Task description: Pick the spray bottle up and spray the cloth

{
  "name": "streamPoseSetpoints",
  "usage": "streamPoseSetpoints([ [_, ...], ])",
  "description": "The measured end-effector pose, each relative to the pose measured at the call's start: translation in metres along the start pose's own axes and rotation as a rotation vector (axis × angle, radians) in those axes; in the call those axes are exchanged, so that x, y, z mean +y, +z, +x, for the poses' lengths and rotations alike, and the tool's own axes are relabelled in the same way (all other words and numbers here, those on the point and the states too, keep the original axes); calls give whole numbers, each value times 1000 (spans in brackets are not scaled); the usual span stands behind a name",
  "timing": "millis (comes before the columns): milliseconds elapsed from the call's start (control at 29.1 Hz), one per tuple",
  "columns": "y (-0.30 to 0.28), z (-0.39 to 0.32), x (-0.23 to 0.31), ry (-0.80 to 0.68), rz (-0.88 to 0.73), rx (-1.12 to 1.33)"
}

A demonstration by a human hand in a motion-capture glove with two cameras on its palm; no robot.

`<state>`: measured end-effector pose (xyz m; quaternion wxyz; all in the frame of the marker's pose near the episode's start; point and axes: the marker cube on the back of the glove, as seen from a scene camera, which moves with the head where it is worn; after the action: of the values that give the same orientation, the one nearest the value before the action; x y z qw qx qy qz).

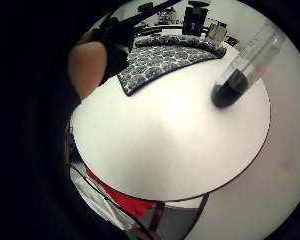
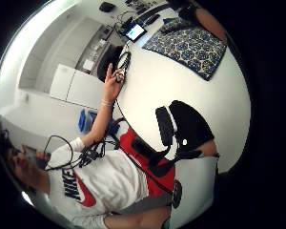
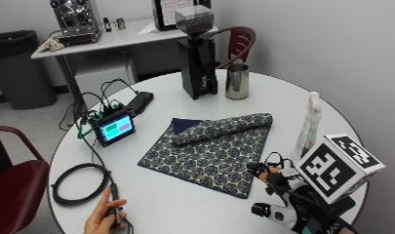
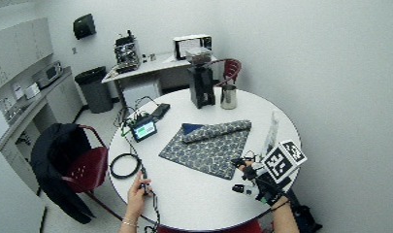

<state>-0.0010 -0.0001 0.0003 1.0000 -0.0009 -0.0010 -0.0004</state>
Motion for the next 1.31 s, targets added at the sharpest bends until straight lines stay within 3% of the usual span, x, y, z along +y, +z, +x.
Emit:
streamPoseSetpoints([
  [618, 3, -2, -3, 7, 14, -12],
  [927, 37, -33, -40, -54, 64, -106],
  [1305, 25, 11, -39, 124, 286, -271],
])
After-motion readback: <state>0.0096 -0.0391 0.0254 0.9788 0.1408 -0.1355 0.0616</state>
